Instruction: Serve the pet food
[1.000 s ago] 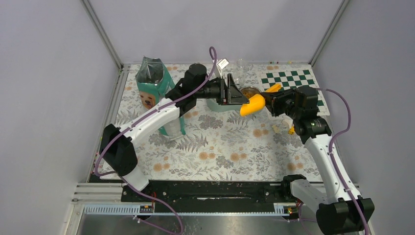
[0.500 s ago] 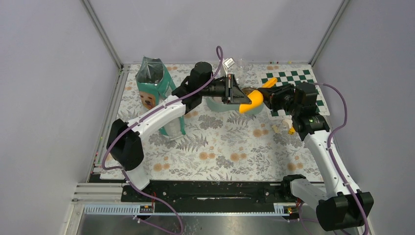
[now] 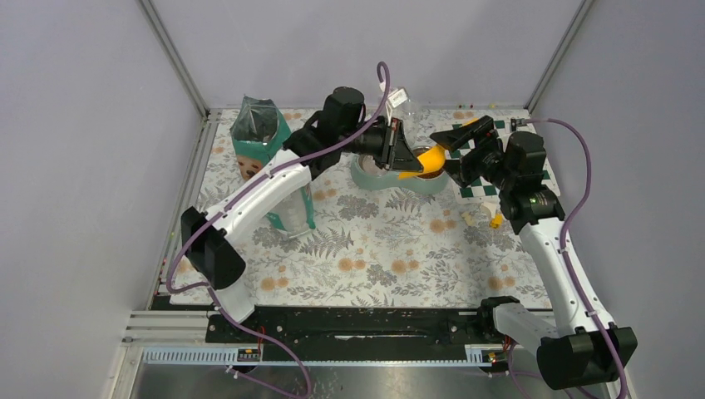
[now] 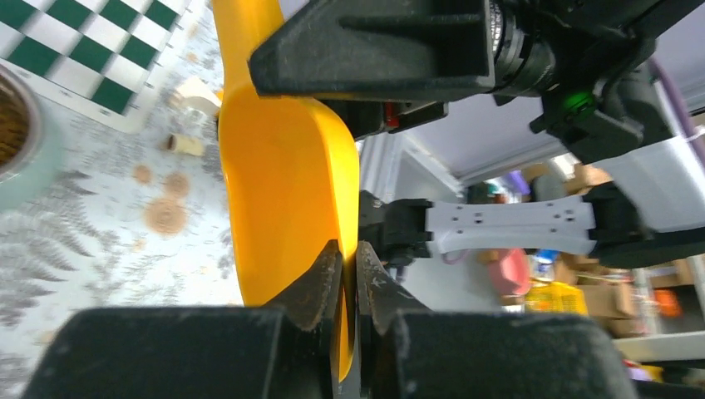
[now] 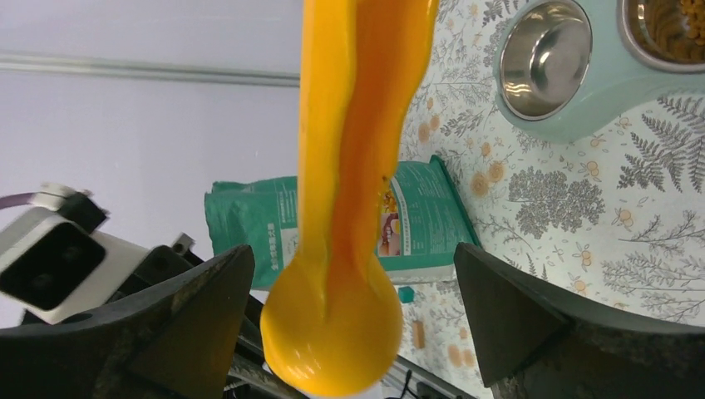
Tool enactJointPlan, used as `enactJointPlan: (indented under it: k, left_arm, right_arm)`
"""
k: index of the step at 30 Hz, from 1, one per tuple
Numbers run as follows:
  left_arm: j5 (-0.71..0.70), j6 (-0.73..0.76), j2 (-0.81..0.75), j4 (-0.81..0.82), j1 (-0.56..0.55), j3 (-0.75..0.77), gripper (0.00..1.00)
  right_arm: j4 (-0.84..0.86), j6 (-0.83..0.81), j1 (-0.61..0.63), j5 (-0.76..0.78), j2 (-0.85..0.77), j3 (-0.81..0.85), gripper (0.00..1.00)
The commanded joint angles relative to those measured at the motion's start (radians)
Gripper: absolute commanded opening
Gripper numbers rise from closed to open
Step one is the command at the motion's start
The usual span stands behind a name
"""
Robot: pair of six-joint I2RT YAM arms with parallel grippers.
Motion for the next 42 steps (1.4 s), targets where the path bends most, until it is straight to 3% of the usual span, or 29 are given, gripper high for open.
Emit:
enactJointPlan:
  k: [1, 5, 9, 18, 24, 32, 42]
  left_arm:
    - [-0.089, 0.401, -0.066, -0.269, 0.000, 0.127, 0.00]
    - [-0.121, 0.631, -0.115, -0.408, 0.001, 0.168, 0.00]
    - [-0.146, 0.750, -0.160, -0.495, 0.000, 0.180, 0.00]
    - [-0.263, 0.864, -0.272, -0.467, -0.002, 0.128, 0.00]
    - [-0.268, 0.941, -0.310, -0.467, -0.008, 0.092, 0.00]
    - [-0.371, 1.057, -0.323, -0.462, -0.057, 0.065, 0.00]
    - [-0.461, 1.236, -0.413, -0.318, -0.106, -0.090, 0.00]
  right_arm:
    - [0.024, -0.127, -0.018, -0.114, -0.025, 0.060, 0.99]
    - [0.152, -0.152, -0.043, -0.199, -0.051, 0.044, 0.99]
    - [0.276, -0.164, -0.046, -0.259, -0.074, 0.041, 0.99]
    - [0.212, -0.031, -0.039, -0.159, -0.059, 0.074, 0.98]
    - [0.097, -0.069, -0.031, -0.195, -0.003, 0.192, 0.94]
    - [0.099, -0.040, -0.013, -0.238, 0.021, 0.222, 0.96]
    - [0.091, -0.022, 0.019, -0.309, 0.051, 0.217, 0.89]
